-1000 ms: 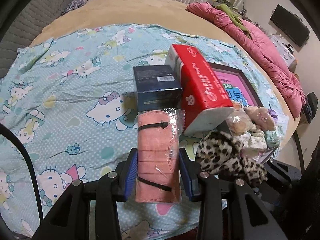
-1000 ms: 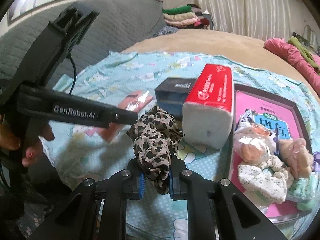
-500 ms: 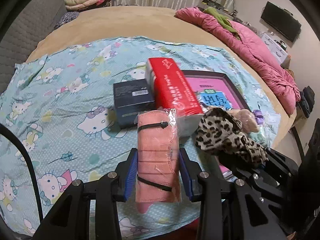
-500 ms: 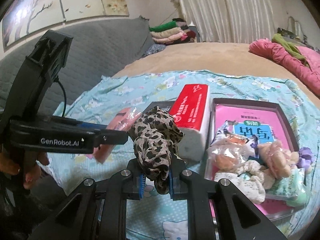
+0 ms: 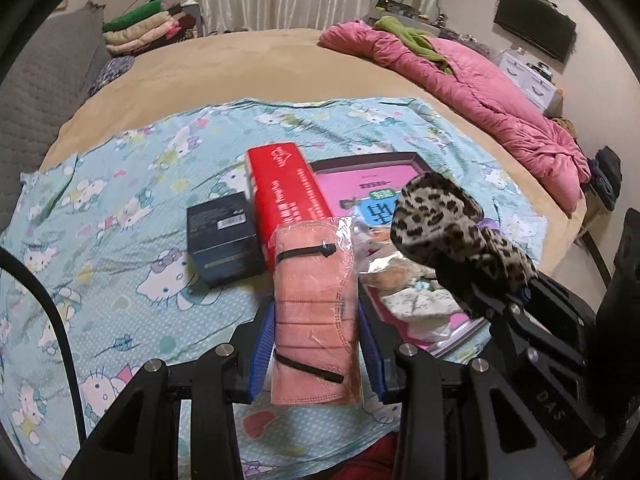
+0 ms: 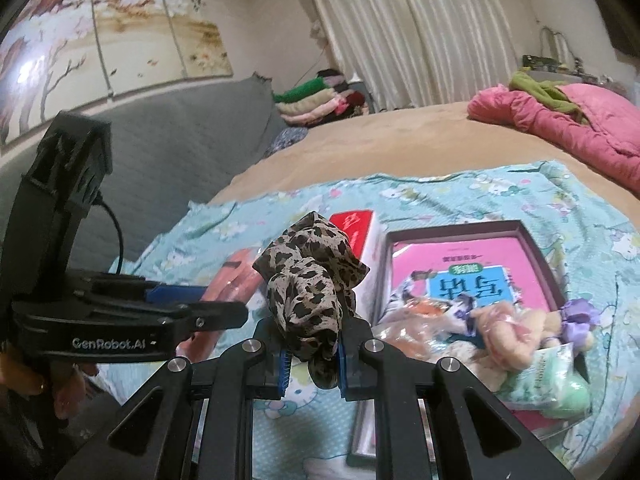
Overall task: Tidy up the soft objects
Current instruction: 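Carry towel with left tool onto pink box while right tool carries scrunchie there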
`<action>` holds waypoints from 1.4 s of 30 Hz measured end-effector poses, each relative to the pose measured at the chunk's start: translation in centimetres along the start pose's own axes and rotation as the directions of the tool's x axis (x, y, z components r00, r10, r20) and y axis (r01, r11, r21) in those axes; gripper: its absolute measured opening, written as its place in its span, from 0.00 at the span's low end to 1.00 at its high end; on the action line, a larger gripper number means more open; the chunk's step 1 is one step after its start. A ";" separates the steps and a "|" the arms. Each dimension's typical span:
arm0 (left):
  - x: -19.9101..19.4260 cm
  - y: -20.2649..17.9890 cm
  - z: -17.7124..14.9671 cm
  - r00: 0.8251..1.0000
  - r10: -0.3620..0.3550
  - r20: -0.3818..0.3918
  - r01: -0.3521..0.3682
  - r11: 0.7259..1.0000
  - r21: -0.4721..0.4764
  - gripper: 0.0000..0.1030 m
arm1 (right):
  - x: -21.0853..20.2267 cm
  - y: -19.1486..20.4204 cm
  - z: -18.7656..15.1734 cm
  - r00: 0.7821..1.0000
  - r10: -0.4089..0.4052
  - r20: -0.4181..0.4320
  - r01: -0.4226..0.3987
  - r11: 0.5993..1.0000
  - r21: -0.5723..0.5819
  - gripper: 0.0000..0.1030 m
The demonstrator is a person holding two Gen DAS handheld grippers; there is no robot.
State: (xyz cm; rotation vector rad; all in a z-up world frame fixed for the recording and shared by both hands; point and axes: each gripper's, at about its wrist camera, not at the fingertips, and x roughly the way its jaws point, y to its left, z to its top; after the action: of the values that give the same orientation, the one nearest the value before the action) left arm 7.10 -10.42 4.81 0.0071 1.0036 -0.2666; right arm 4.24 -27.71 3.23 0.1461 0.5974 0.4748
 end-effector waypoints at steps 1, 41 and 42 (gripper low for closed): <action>0.0 -0.2 0.1 1.000 0.000 0.002 0.000 1.000 0.002 0.39 | -0.2 -0.2 0.1 1.000 -0.007 0.008 0.007 1.000 0.003 0.17; 5.5 -11.5 3.4 0.995 -0.094 -0.039 0.099 0.981 0.166 0.39 | -5.7 -13.0 0.2 0.944 -0.310 0.110 0.279 0.932 0.229 0.17; 5.8 -11.6 3.4 0.994 -0.097 -0.042 0.102 0.981 0.166 0.39 | -5.7 -13.2 0.1 0.943 -0.315 0.106 0.285 0.930 0.232 0.17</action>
State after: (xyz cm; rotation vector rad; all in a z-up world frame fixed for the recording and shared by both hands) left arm 10.22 -23.36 3.18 0.1147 1.0139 -0.4434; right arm 5.31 -42.03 2.70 0.2861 0.5188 0.0993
